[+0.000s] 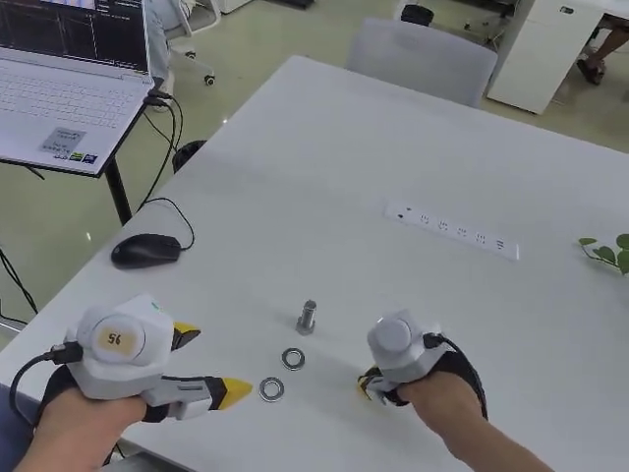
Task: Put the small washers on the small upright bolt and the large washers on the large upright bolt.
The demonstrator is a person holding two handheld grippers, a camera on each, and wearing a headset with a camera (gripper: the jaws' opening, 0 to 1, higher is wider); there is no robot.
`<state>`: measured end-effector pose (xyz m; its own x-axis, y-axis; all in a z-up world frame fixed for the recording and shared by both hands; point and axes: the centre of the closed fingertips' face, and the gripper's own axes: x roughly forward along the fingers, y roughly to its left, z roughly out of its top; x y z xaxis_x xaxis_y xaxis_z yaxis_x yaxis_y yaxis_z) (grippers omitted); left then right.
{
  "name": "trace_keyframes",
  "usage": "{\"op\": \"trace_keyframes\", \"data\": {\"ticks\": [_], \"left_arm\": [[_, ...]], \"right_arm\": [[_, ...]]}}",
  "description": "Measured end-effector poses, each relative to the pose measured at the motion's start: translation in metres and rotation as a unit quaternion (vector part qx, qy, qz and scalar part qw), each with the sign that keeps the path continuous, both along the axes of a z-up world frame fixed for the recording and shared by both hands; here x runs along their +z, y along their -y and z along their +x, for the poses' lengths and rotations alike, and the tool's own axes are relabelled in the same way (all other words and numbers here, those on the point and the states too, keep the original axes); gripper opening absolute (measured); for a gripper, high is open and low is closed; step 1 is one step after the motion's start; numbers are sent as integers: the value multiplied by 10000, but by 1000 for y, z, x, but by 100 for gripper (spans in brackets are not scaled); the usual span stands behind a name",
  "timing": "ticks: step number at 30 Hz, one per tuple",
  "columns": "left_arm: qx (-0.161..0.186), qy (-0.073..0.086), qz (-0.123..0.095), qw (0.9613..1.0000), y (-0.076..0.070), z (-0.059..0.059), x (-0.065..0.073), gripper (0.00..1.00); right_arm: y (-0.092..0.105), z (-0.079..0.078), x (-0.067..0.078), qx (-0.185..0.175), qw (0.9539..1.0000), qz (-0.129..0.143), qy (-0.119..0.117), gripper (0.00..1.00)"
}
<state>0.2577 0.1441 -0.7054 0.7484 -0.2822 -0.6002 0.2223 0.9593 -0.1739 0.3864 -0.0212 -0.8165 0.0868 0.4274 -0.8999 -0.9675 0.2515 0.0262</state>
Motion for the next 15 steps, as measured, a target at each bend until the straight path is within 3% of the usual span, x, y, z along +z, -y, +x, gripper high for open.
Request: {"op": "trace_keyframes", "data": {"ticks": [7,15], "left_arm": [[3,7,-15,10000,1,0,1,64],[-11,9,-9,10000,2,0,2,64]], "right_arm": [[33,11,9,-402,9992,45,74,13],[53,41,36,-594,9974,131,396,13]]}}
